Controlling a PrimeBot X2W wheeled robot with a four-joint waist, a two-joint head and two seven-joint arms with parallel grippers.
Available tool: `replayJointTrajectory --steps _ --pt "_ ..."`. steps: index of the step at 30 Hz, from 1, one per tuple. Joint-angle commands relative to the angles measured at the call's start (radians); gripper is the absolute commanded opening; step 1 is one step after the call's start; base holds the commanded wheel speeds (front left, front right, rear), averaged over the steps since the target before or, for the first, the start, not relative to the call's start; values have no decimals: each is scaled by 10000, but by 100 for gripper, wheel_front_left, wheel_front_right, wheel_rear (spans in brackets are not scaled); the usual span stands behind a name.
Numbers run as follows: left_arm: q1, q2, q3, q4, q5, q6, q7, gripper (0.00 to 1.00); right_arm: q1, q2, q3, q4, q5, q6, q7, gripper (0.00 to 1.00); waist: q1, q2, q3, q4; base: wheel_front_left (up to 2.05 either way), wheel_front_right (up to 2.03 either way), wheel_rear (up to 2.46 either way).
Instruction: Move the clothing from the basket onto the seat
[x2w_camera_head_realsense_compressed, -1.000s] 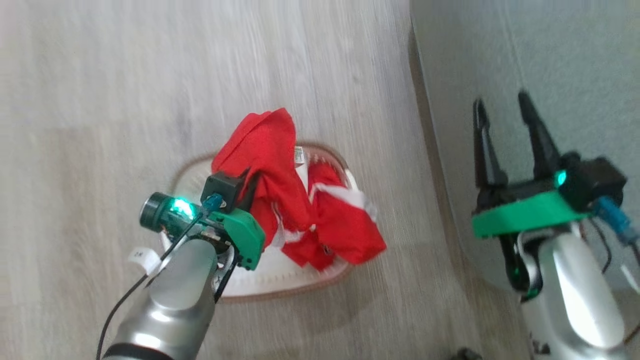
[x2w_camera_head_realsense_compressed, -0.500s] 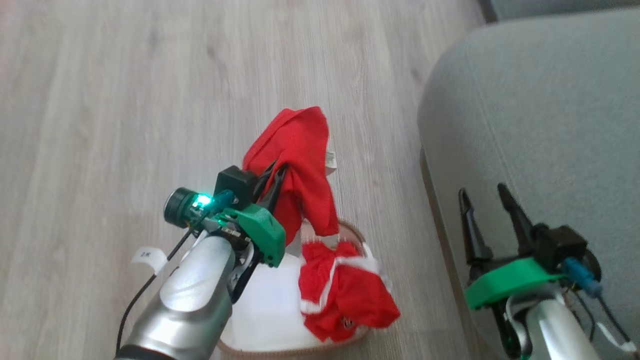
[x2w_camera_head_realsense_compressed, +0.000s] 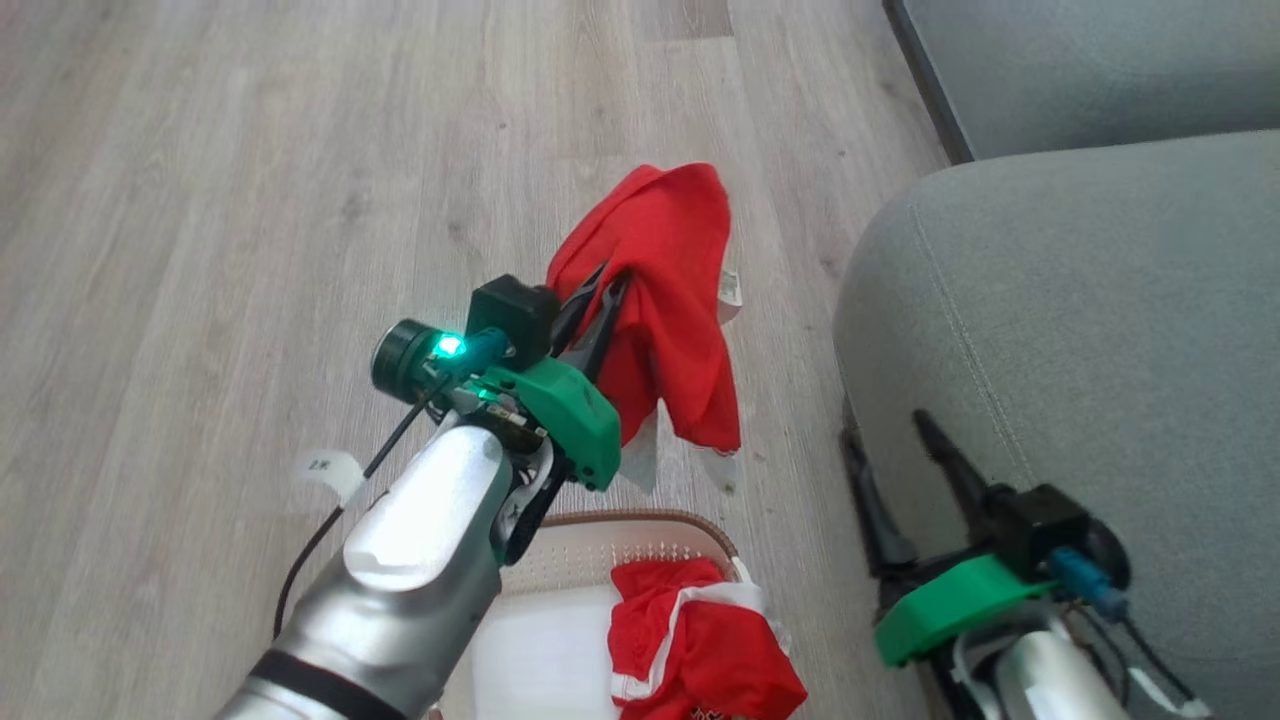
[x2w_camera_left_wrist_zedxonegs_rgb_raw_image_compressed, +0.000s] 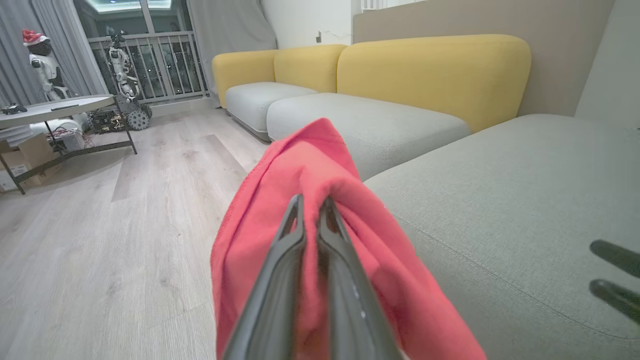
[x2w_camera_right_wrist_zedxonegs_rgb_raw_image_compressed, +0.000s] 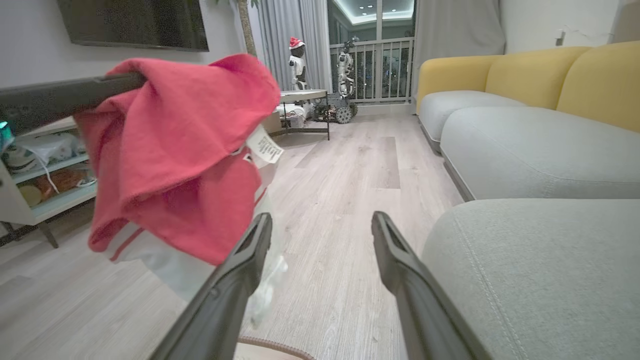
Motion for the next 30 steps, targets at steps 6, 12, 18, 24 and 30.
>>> replayJointTrajectory --steps 6,12,18,24,30 --pt "-926 113 -80 -510 -337 254 59 0 -787 -29 1341 -80 296 -2 -65 100 1 -1 -233 40 0 0 0" --pt "-1048 113 -509 -634 -662 444 103 0 -1624 -29 2783 600 513 -2 -65 100 1 -1 -337 125 0 0 0" --pt "-1136 112 -952 -824 -982 579 125 0 -2522 -29 3083 1549 534 -2 -65 100 1 -1 -302 365 0 0 0" --pt "-1136 112 -1318 -964 -1212 719 111 0 -3066 -29 2783 2170 420 -2 -65 100 1 -1 -228 638 0 0 0" --pt "-1077 112 -1606 -999 -1438 890 38 0 -3437 -29 2654 2537 452 -2 -65 64 1 -1 -161 860 0 0 0"
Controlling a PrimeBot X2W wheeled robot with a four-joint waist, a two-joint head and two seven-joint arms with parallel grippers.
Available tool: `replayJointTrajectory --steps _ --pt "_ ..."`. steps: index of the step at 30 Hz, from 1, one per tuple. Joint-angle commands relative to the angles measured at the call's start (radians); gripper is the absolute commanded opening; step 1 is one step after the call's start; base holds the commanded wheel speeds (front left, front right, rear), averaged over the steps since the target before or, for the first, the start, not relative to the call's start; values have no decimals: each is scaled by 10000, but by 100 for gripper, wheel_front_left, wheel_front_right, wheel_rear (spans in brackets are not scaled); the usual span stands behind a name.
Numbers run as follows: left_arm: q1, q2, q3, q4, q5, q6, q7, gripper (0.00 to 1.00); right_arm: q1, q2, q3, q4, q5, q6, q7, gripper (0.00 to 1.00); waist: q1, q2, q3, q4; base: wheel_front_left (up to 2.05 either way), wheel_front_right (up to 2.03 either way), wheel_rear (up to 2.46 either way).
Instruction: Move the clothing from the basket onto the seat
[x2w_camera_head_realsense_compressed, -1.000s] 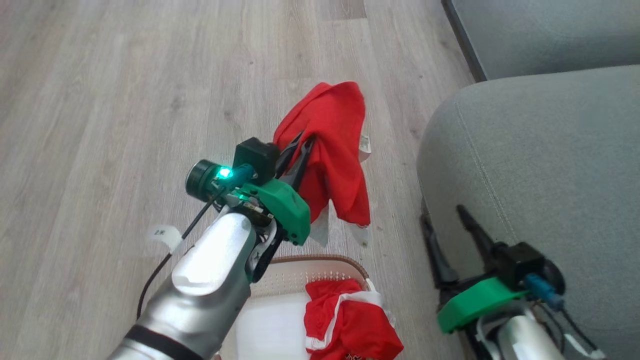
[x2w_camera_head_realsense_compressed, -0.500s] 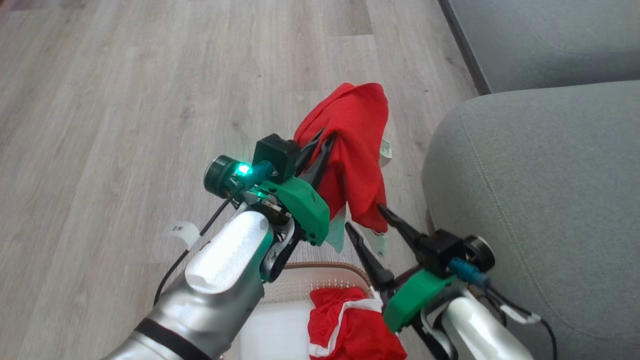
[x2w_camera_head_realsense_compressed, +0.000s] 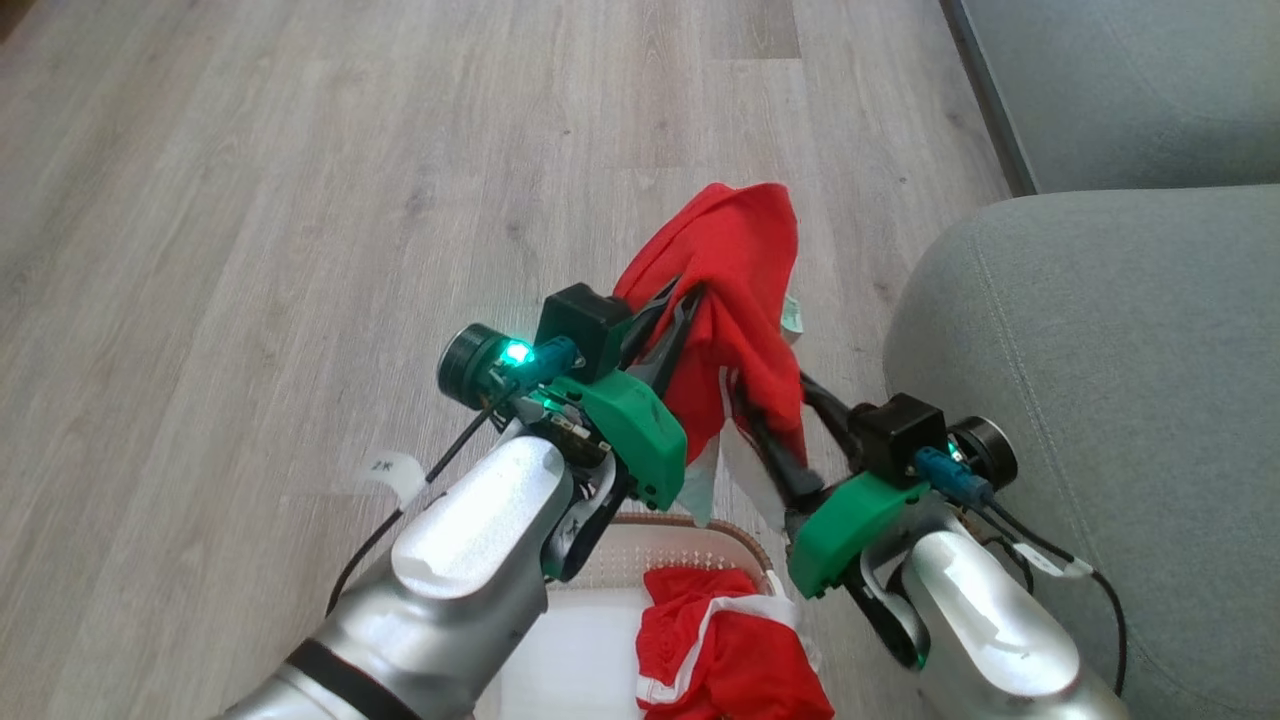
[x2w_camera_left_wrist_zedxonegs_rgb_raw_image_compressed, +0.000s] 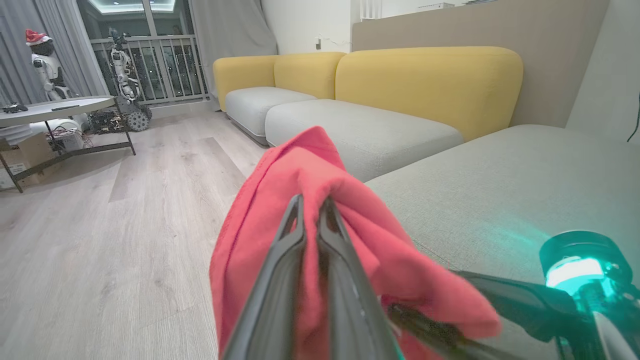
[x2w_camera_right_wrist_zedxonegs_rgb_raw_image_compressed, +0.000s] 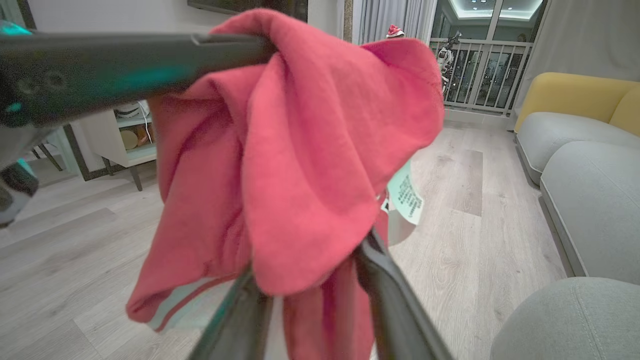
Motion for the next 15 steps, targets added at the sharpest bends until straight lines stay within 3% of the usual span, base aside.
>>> replayJointTrajectory --steps 1,2,3,11,13,15 --pt "-694 109 304 -299 -48 120 -135 0 -539 65 83 -259 -39 -2 -65 43 1 -1 8 19 0 0 0" --pt "-678 108 290 -264 -72 140 -164 0 -564 65 78 -245 -35 -2 -65 25 1 -1 8 23 0 0 0" --pt "-659 108 280 -232 -97 162 -194 0 -585 65 59 -245 -19 -2 -65 0 1 -1 6 21 0 0 0" --pt "-306 118 383 -78 -374 331 -501 3 -619 65 -226 -564 -22 -2 -65 0 1 -1 -28 -226 0 0 0" --pt "-196 130 437 -40 -425 344 -601 40 -633 65 -338 -666 -89 -2 -65 0 1 -1 -31 -322 0 0 0" --pt "-77 146 499 -13 -466 357 -698 96 -661 65 -481 -772 -178 -2 -65 0 1 -1 -25 -432 0 0 0"
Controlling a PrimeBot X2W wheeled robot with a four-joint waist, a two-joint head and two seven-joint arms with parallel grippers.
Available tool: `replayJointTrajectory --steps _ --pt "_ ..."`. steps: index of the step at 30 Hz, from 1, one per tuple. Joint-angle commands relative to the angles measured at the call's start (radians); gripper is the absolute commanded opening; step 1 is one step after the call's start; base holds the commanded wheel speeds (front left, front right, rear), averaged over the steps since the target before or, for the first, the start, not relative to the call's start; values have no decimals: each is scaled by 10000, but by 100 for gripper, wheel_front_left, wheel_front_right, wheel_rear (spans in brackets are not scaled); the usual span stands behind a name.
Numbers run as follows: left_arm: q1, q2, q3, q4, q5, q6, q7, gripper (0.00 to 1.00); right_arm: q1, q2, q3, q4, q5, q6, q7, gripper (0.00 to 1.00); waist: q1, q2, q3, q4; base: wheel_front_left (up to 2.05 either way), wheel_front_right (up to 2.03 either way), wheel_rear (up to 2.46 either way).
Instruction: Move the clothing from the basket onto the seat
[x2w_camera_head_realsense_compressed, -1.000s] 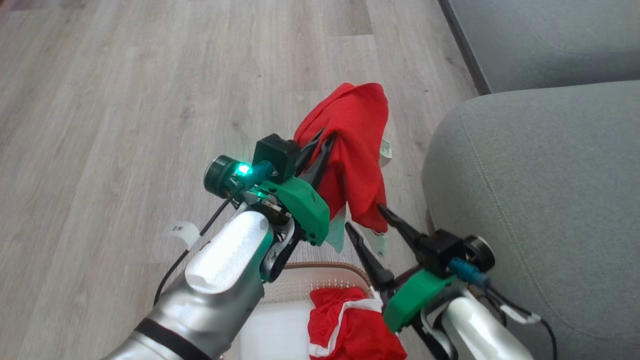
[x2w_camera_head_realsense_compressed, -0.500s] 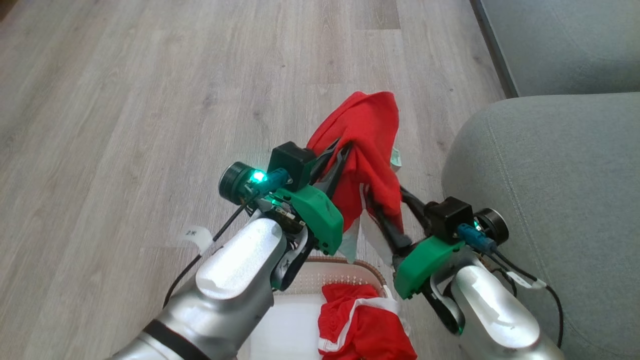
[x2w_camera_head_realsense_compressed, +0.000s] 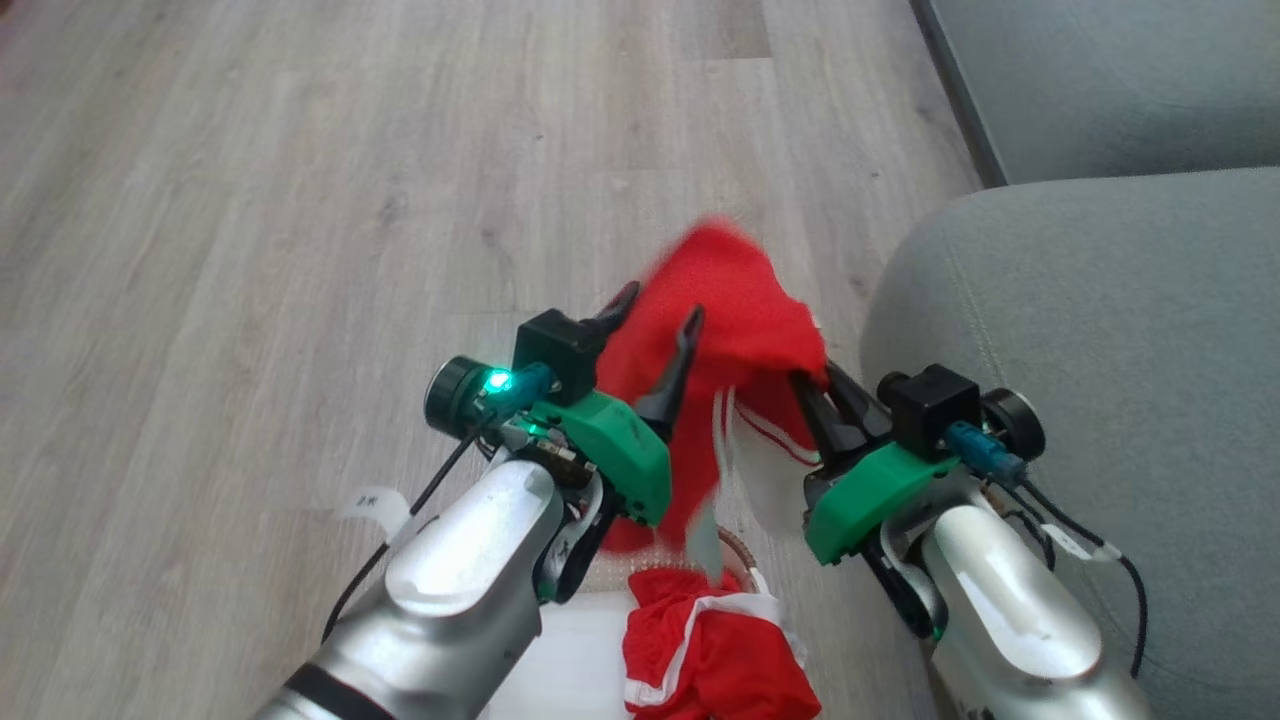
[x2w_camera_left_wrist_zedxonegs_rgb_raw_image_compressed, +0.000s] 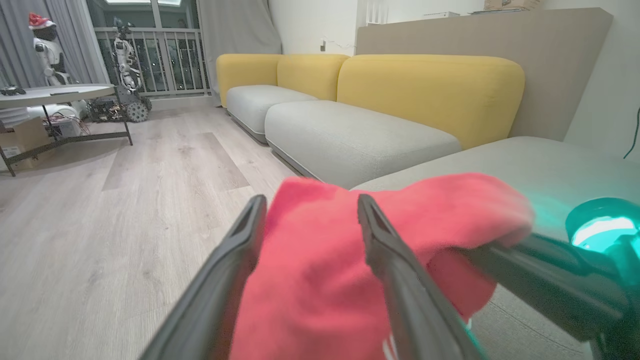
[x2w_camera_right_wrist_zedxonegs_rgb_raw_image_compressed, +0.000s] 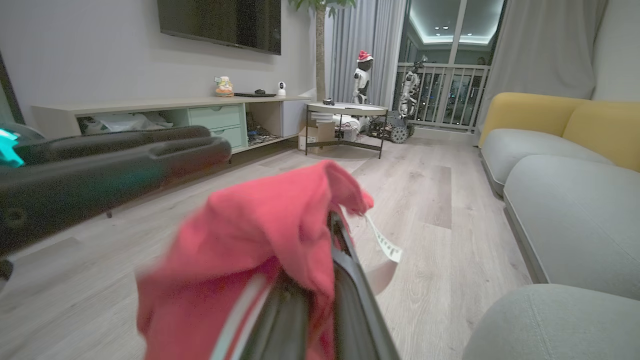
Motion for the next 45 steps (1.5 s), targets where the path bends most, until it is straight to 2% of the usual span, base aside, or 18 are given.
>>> replayJointTrajectory --steps 1,9,19,35,40,45 --pt "-371 143 460 -221 -69 40 -130 100 -542 74 12 -410 -107 -2 -65 0 1 -1 12 -116 0 0 0" --pt "286 190 651 -160 -95 -93 -357 100 -625 74 -725 -641 -611 -2 -65 0 1 -1 107 -774 0 0 0" --pt "1192 146 704 -472 426 -381 -392 100 -519 72 -1759 -954 -1505 -2 -65 0 1 -1 425 -2209 0 0 0" --pt "1724 98 1035 -1169 1130 -626 -393 100 -1144 -344 -1788 -1649 -1649 -2 -65 0 1 -1 1019 -4108 0 0 0" --pt "1691 95 1019 -1321 1216 -607 -394 100 -1288 -509 -1702 -1614 -1554 -2 -65 0 1 -1 1173 -4362 0 0 0" --pt "1608 95 1030 -1351 1358 -583 -394 100 -1780 -816 -1510 -1257 -1492 -2 -65 0 1 -1 1342 -4258 0 0 0"
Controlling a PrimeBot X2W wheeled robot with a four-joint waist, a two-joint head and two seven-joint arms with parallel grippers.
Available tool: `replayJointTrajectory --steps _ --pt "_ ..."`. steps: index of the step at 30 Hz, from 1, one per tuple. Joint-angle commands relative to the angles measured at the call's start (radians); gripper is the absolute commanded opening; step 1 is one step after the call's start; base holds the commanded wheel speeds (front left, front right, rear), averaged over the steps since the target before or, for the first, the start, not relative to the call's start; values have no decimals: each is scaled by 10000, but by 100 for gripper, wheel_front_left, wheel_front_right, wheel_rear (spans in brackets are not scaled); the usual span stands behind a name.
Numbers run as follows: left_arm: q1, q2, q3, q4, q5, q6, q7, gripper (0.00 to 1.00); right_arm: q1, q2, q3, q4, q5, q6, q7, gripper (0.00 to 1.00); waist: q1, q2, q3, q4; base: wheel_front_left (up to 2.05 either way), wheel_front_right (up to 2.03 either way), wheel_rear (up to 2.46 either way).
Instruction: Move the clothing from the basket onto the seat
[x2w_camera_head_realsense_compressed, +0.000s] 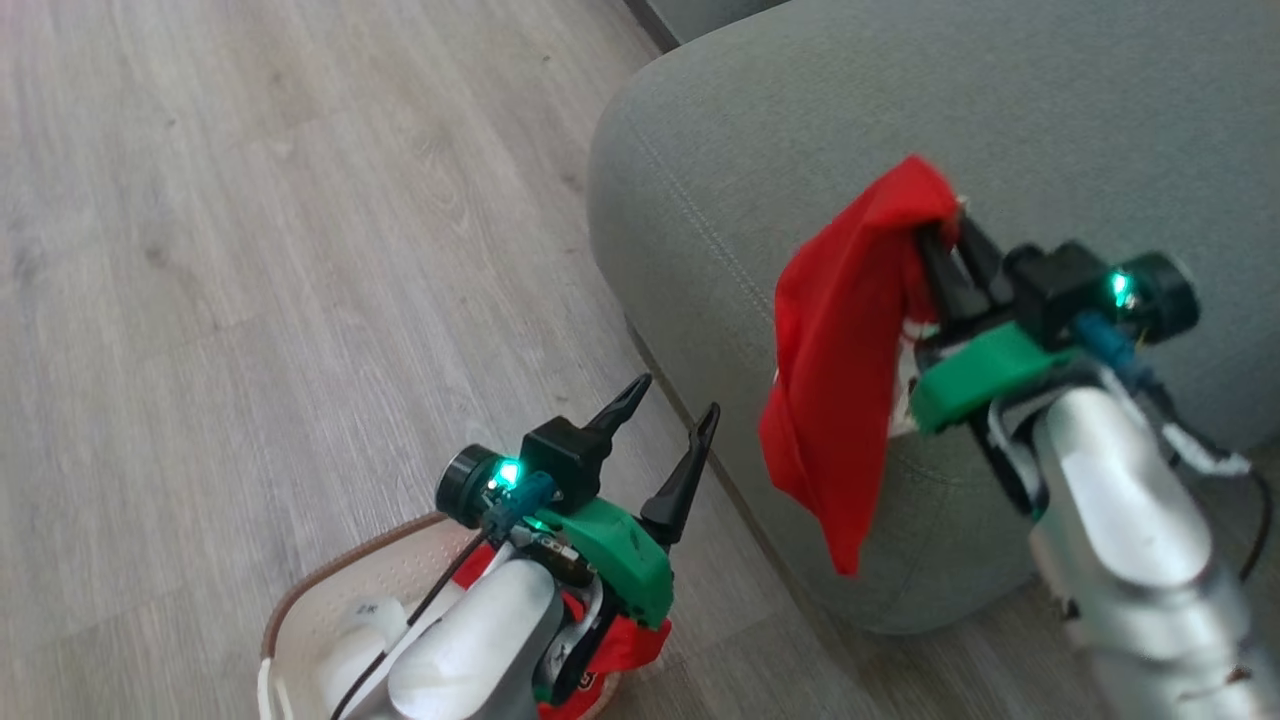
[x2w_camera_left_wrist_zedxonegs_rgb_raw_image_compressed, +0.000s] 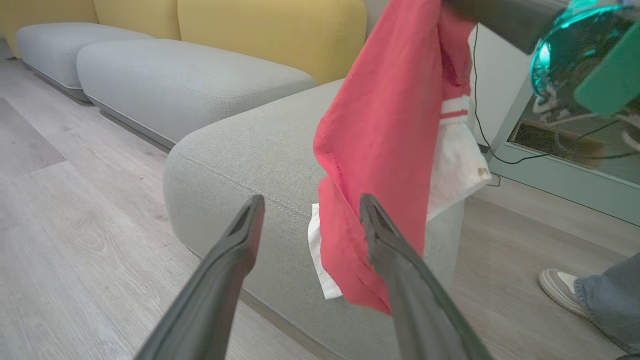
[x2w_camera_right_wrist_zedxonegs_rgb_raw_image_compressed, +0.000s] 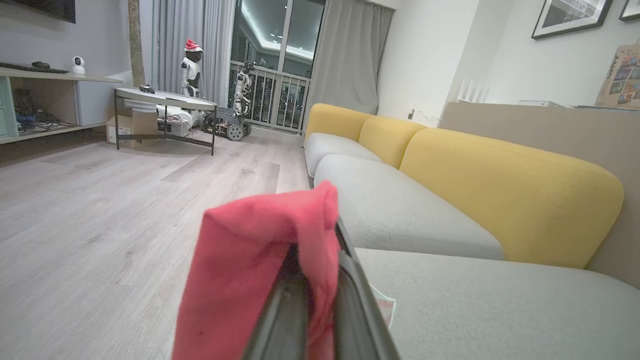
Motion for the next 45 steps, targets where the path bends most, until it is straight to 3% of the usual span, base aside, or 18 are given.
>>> replayJointTrajectory --steps 1,13,21,30,39,45 --pt "-441 70 421 -329 123 51 -125 100 -831 -86 205 -191 117 -2 -65 0 0 0 86 123 0 0 0" --pt "-755 283 981 -565 690 151 -126 100 -4561 -1347 42 1751 1266 -2 -50 0 0 0 1484 1155 0 0 0" --pt "-1329 867 1269 -1500 1042 337 -69 100 -7868 -2403 -327 3354 1261 -2 182 0 0 0 3081 1619 0 0 0" --pt "-1753 1315 1203 -2589 1417 552 474 100 -10287 -3296 -1053 4490 620 -2 235 0 0 0 4543 1978 0 0 0" --pt "-1992 1702 1029 -3468 1786 716 999 100 -10580 -3004 -2811 5539 85 -2 -20 0 0 0 5938 1999 0 0 0" --pt "-2026 1871 966 -3702 1873 773 1161 100 -9789 -2374 -4076 5546 -642 -2 -60 0 0 0 6467 1953 0 0 0"
